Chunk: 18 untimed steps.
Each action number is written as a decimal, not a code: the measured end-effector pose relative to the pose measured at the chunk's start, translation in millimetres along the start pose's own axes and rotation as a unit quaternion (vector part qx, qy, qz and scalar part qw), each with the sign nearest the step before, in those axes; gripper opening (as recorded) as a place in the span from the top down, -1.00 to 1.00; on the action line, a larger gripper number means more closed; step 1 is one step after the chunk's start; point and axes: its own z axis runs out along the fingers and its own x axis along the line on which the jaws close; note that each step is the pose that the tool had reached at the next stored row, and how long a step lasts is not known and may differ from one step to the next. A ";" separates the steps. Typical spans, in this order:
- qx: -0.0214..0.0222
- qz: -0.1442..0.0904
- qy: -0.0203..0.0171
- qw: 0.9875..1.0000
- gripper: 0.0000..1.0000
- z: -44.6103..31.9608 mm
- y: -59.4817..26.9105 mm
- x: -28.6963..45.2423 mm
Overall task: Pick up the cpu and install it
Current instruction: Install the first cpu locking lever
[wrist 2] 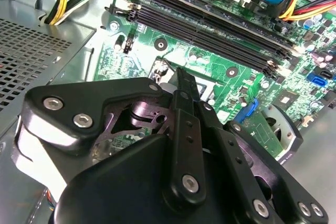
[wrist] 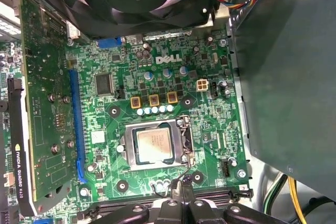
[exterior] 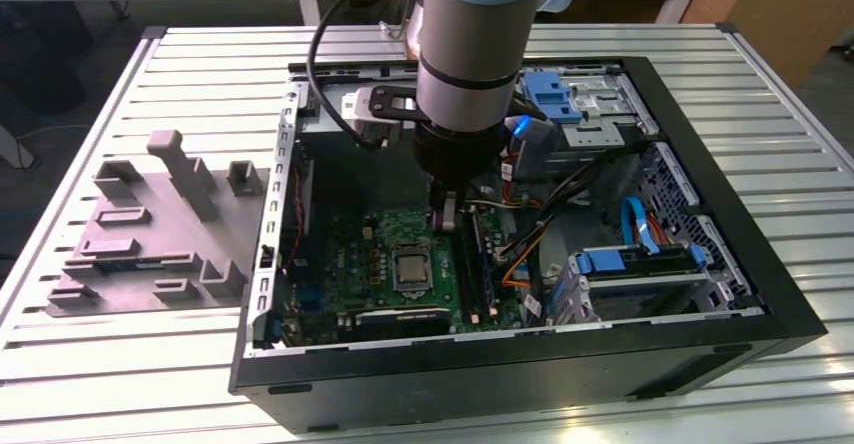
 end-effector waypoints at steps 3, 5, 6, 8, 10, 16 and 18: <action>0.000 -0.003 0.000 1.000 0.79 0.0 0.0 0.0; 0.000 -0.003 0.000 1.000 0.79 0.0 0.0 0.0; 0.000 -0.004 0.000 1.000 0.79 0.0 0.0 0.0; 0.000 -0.005 0.000 1.000 0.79 0.0 0.0 0.0; 0.000 -0.005 0.000 1.000 0.79 0.0 0.0 0.0; 0.000 -0.005 0.000 1.000 0.79 0.0 0.0 0.0; 0.000 -0.005 0.000 1.000 0.79 0.0 0.0 0.0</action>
